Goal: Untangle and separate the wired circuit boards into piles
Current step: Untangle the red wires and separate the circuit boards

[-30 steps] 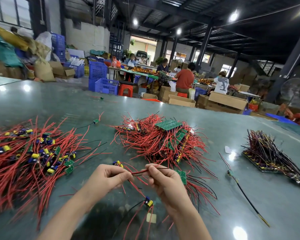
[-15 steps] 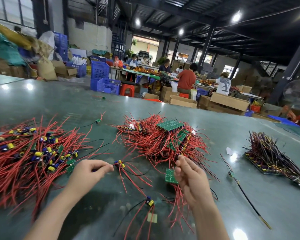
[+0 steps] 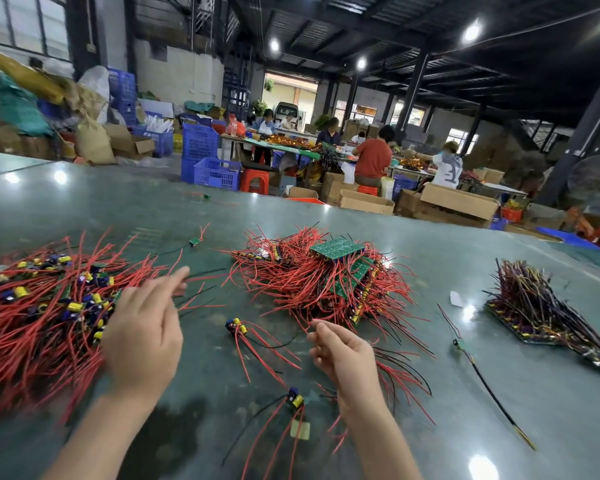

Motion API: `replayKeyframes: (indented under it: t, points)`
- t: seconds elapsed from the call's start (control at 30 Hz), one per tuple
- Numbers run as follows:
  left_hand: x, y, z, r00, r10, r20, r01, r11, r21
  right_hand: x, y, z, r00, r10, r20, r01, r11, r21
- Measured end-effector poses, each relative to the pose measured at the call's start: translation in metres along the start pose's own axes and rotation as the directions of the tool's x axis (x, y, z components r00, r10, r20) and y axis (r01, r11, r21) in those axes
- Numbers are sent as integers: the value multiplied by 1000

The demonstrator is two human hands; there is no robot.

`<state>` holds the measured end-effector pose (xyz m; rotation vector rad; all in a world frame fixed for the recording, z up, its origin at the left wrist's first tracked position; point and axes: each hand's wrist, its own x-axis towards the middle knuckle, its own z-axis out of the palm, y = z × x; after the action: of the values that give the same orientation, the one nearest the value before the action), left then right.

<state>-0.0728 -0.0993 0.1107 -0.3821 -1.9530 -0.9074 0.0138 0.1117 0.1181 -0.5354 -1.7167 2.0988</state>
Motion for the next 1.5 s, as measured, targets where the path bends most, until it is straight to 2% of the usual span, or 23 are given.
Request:
replayKeyframes:
  t: [0.1, 0.13, 0.2, 0.27, 0.33, 0.4, 0.47, 0.5, 0.53, 0.57, 0.63, 0.7, 0.77, 0.93, 1.03, 1.1, 1.17, 1.2, 1.27, 1.3, 1.4, 1.5]
  points:
    - [3, 18, -14, 971, 155, -180, -167, 985, -51, -2, 2, 3, 999, -34, -24, 33, 997, -63]
    - [2, 25, -18, 963, 175, -203, -192, 979, -68, -2, 2, 3, 998, -43, -35, 41, 997, -69]
    - [4, 34, -20, 974, 133, -182, -154, 983, -104, -1, 1, 2, 997, -55, -51, 52, 997, -62]
    - [12, 33, -17, 986, 110, -122, -113, 994, -15, 0, 0, 1, 996, -60, -61, 56, 997, -61]
    - [19, 20, -9, 996, 85, -30, -77, 975, 209, -1, 1, 1, 997, -53, -62, 49, 996, -73]
    - [25, 0, -1, 983, -124, 135, 56, 905, 422, -1, 1, 2, 997, -50, -53, 46, 996, -75]
    - [26, -16, 7, 883, -342, 322, 100, 807, 581, -1, 2, 3, 997, -56, -43, 53, 996, -76]
    - [25, -20, 13, 826, -371, 424, 51, 799, 599, -1, 2, 4, 997, -61, -39, 58, 995, -80]
    - [23, -23, 22, 766, -358, 534, 3, 833, 553, -1, 3, 4, 997, -66, -35, 62, 994, -87]
    - [20, -23, 31, 705, -332, 627, 14, 890, 455, -1, 3, 5, 997, -69, -31, 66, 993, -97]
    - [10, -12, 47, 591, -286, 754, 122, 956, 267, -2, 3, 5, 997, -75, -23, 72, 990, -118]
    - [0, 0, 61, 542, -245, 804, 115, 969, 218, -2, 3, 6, 997, -76, -16, 73, 987, -145]
    - [-7, 8, 71, 547, -244, 801, 111, 969, 219, -2, 3, 7, 997, -71, -5, 70, 986, -151]
    - [-7, 14, 74, 638, -304, 708, 301, 944, 134, 0, 3, 6, 997, -75, 13, 77, 988, -133]
    - [-10, 10, 63, 662, -323, 676, 417, 909, 27, 2, 3, 4, 993, -117, 11, 117, 980, -158]
    - [-13, 7, 55, 642, -341, 687, 536, 840, -84, 4, 4, 2, 985, -169, 33, 171, 953, -248]
    - [-15, 9, 45, 598, -338, 726, 664, 717, -213, 3, 7, 3, 959, -263, 107, 284, 863, -418]
    - [-16, 11, 40, 585, -325, 743, 694, 674, -253, 2, 9, 5, 932, -313, 183, 362, 781, -509]
    - [-18, 17, 32, 570, -280, 773, 707, 647, -286, -2, 14, 11, 852, -370, 370, 524, 607, -597]
    - [-19, 20, 29, 565, -257, 784, 701, 650, -292, -3, 17, 14, 813, -383, 440, 583, 555, -593]
    - [-23, 29, 23, 587, -198, 785, 663, 674, -325, -6, 21, 19, 755, -422, 502, 656, 510, -557]
    - [-27, 35, 21, 586, -195, 786, 706, 599, -377, -4, 23, 18, 752, -472, 459, 659, 527, -537]
